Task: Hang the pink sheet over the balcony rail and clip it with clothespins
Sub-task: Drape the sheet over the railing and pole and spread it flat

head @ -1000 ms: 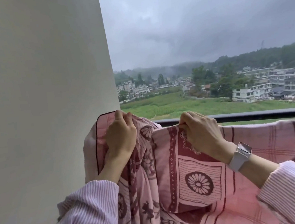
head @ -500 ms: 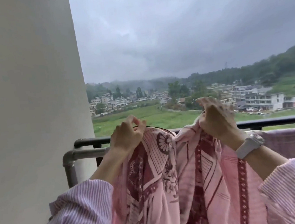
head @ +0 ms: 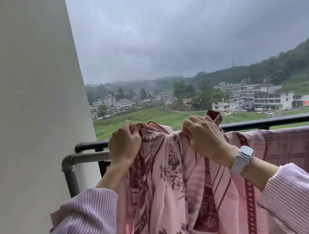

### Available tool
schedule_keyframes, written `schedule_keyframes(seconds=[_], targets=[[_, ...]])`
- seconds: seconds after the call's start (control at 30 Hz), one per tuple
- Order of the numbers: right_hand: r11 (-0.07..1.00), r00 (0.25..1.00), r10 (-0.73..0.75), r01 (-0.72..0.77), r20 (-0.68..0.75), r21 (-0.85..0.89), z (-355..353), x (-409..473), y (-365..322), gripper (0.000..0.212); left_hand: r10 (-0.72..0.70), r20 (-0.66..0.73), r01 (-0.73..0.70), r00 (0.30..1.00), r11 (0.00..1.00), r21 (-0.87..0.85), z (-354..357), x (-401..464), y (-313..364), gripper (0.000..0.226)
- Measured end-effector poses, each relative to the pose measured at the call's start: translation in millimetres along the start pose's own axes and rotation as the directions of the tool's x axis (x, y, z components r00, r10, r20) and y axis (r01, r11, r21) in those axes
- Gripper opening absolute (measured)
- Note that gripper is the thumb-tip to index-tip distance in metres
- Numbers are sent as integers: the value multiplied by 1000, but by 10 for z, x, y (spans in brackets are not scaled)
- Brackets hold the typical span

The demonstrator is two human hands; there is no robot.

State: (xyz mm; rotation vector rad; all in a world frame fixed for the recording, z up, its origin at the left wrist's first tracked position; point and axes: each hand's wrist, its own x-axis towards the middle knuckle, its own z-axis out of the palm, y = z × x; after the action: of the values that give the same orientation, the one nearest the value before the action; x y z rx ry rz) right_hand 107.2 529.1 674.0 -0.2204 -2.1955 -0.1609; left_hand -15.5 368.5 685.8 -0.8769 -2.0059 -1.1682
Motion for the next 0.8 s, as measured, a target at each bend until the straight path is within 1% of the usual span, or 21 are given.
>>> schedule_keyframes(seconds=[0.07, 0.1, 0.17, 0.2, 0.23, 0.27, 0.3, 0.33, 0.4, 0.43, 0.47, 0.5, 0.53, 0.57, 0.6, 0.63, 0.67, 0.7, 0.73, 0.77, 0.8], targets=[[995, 992, 103, -104, -76, -8, -75, 75, 156, 10, -140, -146, 133, 979, 990, -54, -83, 128, -67, 17], [982, 973, 189, -191, -132, -6, -117, 99, 266, 12, -220, -225, 206, 949, 975, -84, -138, 190, -114, 18], [916, 887, 394, -399, -240, 31, -200, 126, 466, 13, -349, -334, 325, 876, 937, -125, -263, 283, -222, 23], [877, 842, 474, -479, -259, 49, -218, 137, 526, 13, -367, -346, 353, 863, 930, -106, -318, 311, -264, 24], [854, 824, 510, -518, -247, 35, -209, 146, 549, 13, -341, -329, 340, 881, 938, -62, -340, 324, -302, 24], [857, 838, 504, -516, -211, -4, -187, 160, 523, 15, -276, -262, 284, 925, 959, -6, -334, 330, -327, 22], [876, 867, 469, -481, -168, -38, -162, 180, 450, 21, -189, -141, 197, 972, 979, 46, -310, 322, -333, 22], [903, 899, 421, -428, -123, -37, -146, 199, 332, 31, -110, 13, 109, 994, 990, 88, -281, 294, -323, 24], [946, 947, 318, -314, -37, 85, -151, 226, 3, 45, -28, 292, 13, 956, 998, 55, -224, 209, -292, 29], [949, 965, 262, -258, 1, 181, -147, 230, -174, 45, -7, 357, 15, 934, 1000, -19, -214, 165, -280, 35], [946, 980, 195, -198, 38, 256, -127, 228, -350, 41, 6, 355, 28, 935, 995, -92, -212, 128, -295, 41], [948, 989, 126, -145, 84, 284, -84, 221, -510, 39, -5, 305, 50, 952, 989, -140, -220, 112, -331, 43], [956, 988, 74, -108, 133, 274, -18, 209, -640, 38, -28, 235, 62, 972, 988, -138, -230, 111, -389, 38], [966, 982, 49, -93, 183, 240, 71, 201, -736, 40, -76, 176, 90, 982, 993, -74, -237, 122, -470, 29], [979, 973, 37, -81, 230, 187, 166, 200, -799, 43, -140, 154, 138, 978, 990, 27, -258, 133, -534, 24], [990, 966, 28, -62, 259, 125, 254, 200, -837, 44, -192, 186, 170, 964, 977, 128, -280, 138, -596, 27], [996, 966, 17, -38, 258, 75, 327, 199, -858, 42, -224, 261, 174, 939, 964, 200, -312, 138, -651, 32], [999, 973, 0, -10, 231, 44, 382, 191, -872, 40, -229, 337, 158, 913, 962, 223, -345, 132, -694, 39], [999, 984, -27, 21, 174, 35, 428, 175, -876, 40, -215, 394, 148, 894, 970, 193, -377, 116, -719, 44], [998, 993, -55, 51, 101, 39, 472, 151, -874, 41, -183, 425, 142, 886, 982, 125, -403, 109, -759, 43], [996, 997, -73, 72, 20, 45, 508, 121, -863, 40, -141, 420, 136, 897, 990, 40, -419, 94, -799, 33]])
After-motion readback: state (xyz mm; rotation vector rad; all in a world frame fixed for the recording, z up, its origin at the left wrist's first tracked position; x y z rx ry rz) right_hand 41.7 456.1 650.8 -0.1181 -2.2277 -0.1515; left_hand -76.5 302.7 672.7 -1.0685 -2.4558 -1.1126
